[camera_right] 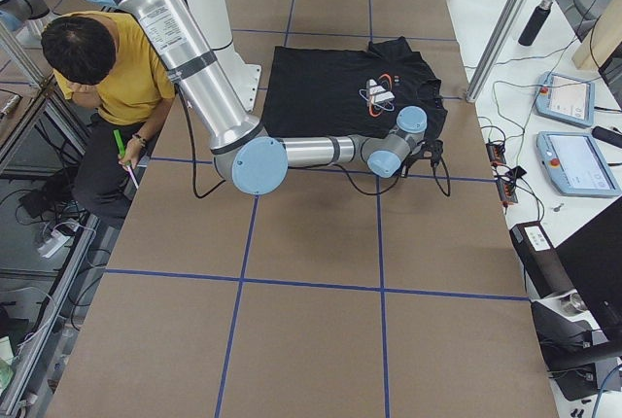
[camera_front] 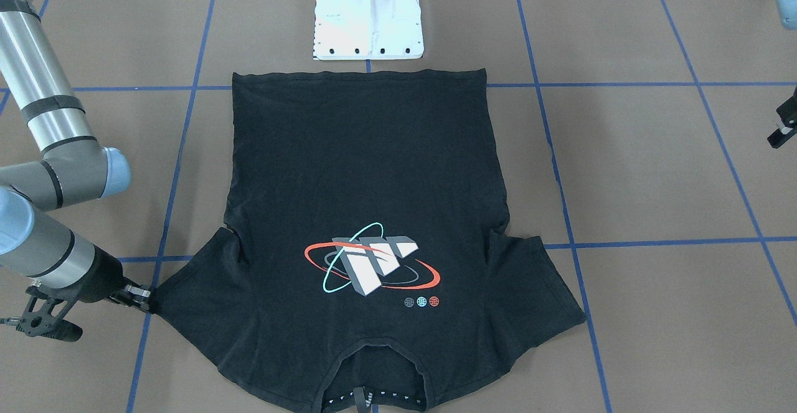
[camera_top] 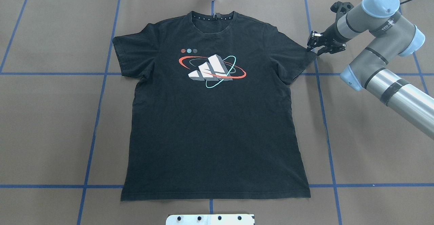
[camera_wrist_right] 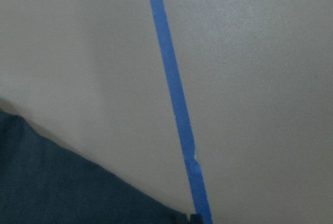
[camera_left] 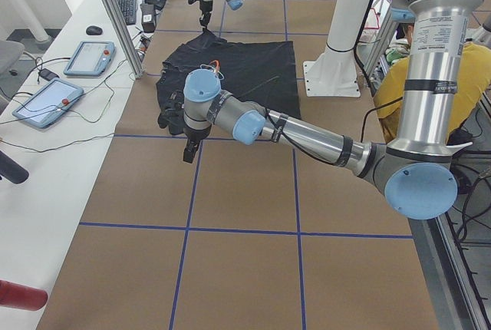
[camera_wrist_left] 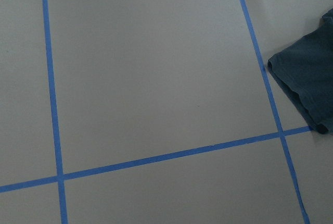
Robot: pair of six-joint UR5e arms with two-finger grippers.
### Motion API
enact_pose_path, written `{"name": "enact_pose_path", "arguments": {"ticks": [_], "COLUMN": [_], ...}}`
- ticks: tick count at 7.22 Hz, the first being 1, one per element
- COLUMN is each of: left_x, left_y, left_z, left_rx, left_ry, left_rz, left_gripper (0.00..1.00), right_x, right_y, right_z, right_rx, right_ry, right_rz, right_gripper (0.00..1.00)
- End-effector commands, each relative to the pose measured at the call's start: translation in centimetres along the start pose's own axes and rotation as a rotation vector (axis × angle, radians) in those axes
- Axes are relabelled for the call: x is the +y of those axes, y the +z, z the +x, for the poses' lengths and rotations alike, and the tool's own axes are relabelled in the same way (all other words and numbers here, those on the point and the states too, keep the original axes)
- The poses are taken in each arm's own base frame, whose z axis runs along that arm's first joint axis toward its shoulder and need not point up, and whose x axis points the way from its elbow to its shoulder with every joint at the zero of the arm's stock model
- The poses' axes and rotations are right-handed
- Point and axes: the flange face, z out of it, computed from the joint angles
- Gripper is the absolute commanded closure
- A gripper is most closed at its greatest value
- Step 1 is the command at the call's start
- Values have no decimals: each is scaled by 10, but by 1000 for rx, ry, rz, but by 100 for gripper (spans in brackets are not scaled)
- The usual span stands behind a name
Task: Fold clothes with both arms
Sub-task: 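Move the right gripper over the shirt's shoulder near the collar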
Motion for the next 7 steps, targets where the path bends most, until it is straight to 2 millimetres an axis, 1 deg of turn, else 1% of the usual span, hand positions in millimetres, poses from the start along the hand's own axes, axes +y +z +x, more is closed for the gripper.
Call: {"name": "enact_pose_path", "arguments": {"ticks": [1,2,3,4,5,6,7], "left_x": [0,0,-1,-1,-1,-2,-2], "left_y": [1,-1,-1,-1,-1,-2,-3], "left_z": [0,1,2,2,3,3,3], "left_rx": [2,2,3,3,3,2,2], "left_ry": [0,0,3,3,6,8,10], "left_rz": [-2,1,2,2,3,5,8], "left_gripper": [0,0,0,0,0,0,0], "right_x": [1,4,10,20,33,50,65], "right_y": [-7,-23,-44,-52,-43,-31,-21], "right_z": [-8,-28,-52,-79,-116,-173,-211], "right_rx": [-17,-54,-94,-125,-140,-119,-69], "right_ry": [-9,-27,-53,-69,-44,-21,-9], "right_rz": [6,21,35,40,40,70,80], "right_gripper": [100,100,100,100,100,100,100]}}
